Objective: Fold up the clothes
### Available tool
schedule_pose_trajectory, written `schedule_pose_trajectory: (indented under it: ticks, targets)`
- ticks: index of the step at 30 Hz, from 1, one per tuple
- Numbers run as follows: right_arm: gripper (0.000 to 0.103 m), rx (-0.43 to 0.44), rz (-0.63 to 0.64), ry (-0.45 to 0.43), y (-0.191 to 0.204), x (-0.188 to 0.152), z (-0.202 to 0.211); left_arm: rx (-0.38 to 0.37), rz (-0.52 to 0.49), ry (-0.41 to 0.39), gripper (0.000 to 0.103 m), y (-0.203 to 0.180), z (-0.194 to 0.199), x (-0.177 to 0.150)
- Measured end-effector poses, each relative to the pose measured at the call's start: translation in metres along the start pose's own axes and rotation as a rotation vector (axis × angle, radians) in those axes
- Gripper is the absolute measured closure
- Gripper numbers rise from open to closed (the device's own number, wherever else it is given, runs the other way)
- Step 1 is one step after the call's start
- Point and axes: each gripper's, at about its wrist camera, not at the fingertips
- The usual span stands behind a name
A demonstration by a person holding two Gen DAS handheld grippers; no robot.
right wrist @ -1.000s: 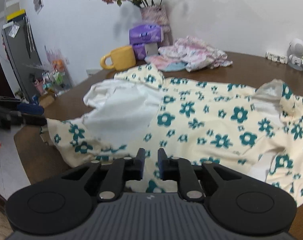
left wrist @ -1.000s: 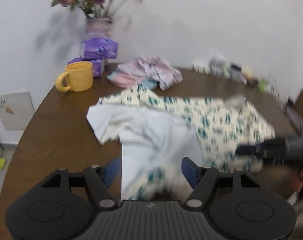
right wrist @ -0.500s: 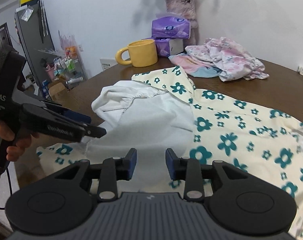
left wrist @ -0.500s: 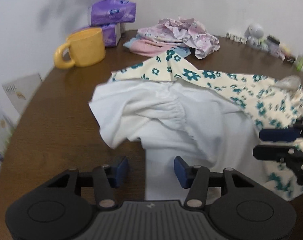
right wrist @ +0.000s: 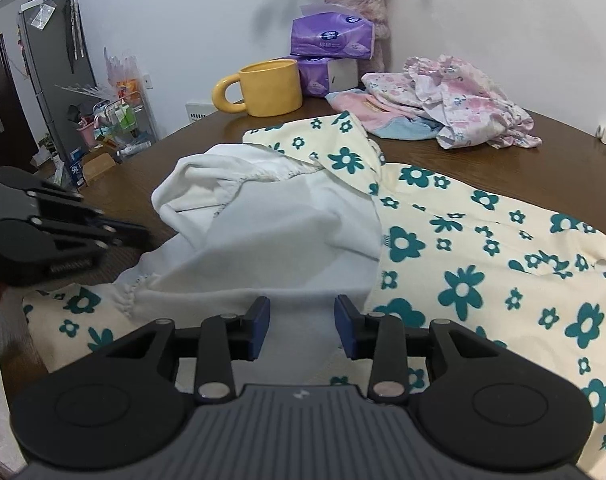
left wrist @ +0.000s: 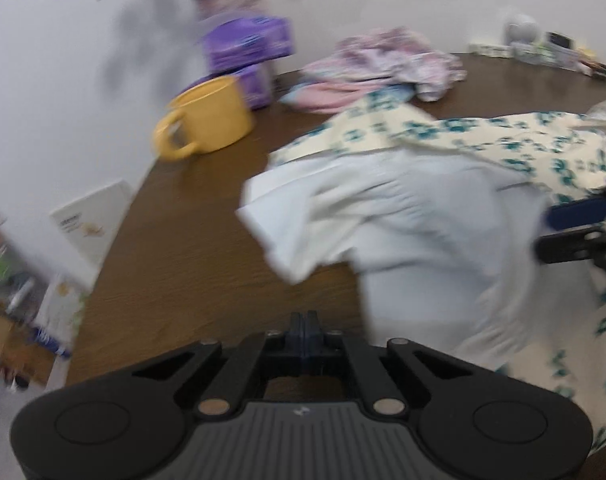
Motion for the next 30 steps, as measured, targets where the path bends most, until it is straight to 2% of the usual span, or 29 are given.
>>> schedule_pose_trajectory:
  ticks: [2,3,4,5,6,8,10,13,14,15,16,18,23,27,30]
  targets:
    - [0.067,0.006,-0.010,-0.005,-0.001,-0.001,0.001,-0.090,0.084,-0.007,0.098,0.011,0.005,0.003]
    - [0.066,0.012,-0.014,-0.007,-0.002,-0.001,0.002,-0.131,0.100,-0.020,0.091,0.012,0.007,0.006]
    - [0.066,0.017,-0.018,-0.010,-0.002,0.000,0.002,-0.173,0.116,-0.033,0.089,0.012,0.010,0.008]
    - [0.066,0.022,-0.020,-0.014,-0.002,0.000,0.004,-0.195,0.111,-0.047,0.079,0.010,0.011,0.012]
    - [0.066,0.024,-0.019,-0.019,-0.002,0.000,0.005,-0.197,0.089,-0.056,0.064,0.005,0.011,0.016]
    - [0.065,0.020,-0.014,-0.028,-0.001,0.000,0.008,-0.190,0.041,-0.070,0.054,-0.007,0.008,0.024]
    - [0.064,0.010,-0.019,-0.032,-0.004,-0.002,0.012,-0.194,0.013,-0.067,0.054,-0.014,0.000,0.030]
    - [0.064,-0.007,-0.034,-0.036,-0.009,-0.004,0.016,-0.228,0.031,-0.034,0.056,-0.017,-0.015,0.035]
    - [0.064,-0.014,-0.044,-0.037,-0.012,-0.005,0.017,-0.244,0.043,-0.028,0.069,-0.017,-0.019,0.035]
    - [0.064,-0.021,-0.054,-0.038,-0.015,-0.006,0.017,-0.261,0.058,-0.025,0.091,-0.015,-0.022,0.035]
    - [0.064,-0.027,-0.063,-0.039,-0.018,-0.006,0.018,-0.271,0.067,-0.023,0.097,-0.014,-0.022,0.035]
    - [0.064,-0.038,-0.078,-0.040,-0.024,-0.007,0.017,-0.268,0.070,-0.026,0.098,-0.012,-0.021,0.034]
    - [0.064,-0.058,-0.079,-0.036,-0.027,-0.010,0.014,-0.089,-0.008,-0.038,0.099,-0.006,-0.011,0.025]
    - [0.064,-0.072,-0.067,-0.038,-0.025,-0.011,0.013,0.040,-0.029,-0.052,0.099,0.011,-0.003,0.024]
    - [0.064,-0.083,-0.052,-0.041,-0.023,-0.013,0.013,0.062,-0.043,-0.031,0.098,0.015,-0.003,0.019]
Point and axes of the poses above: each gripper's, at about its wrist camera, not at the fingertips, and z roughly against the way its jaws point, y to its left, x to its top, and after that the axes turned 2 degrees about z, right-handed
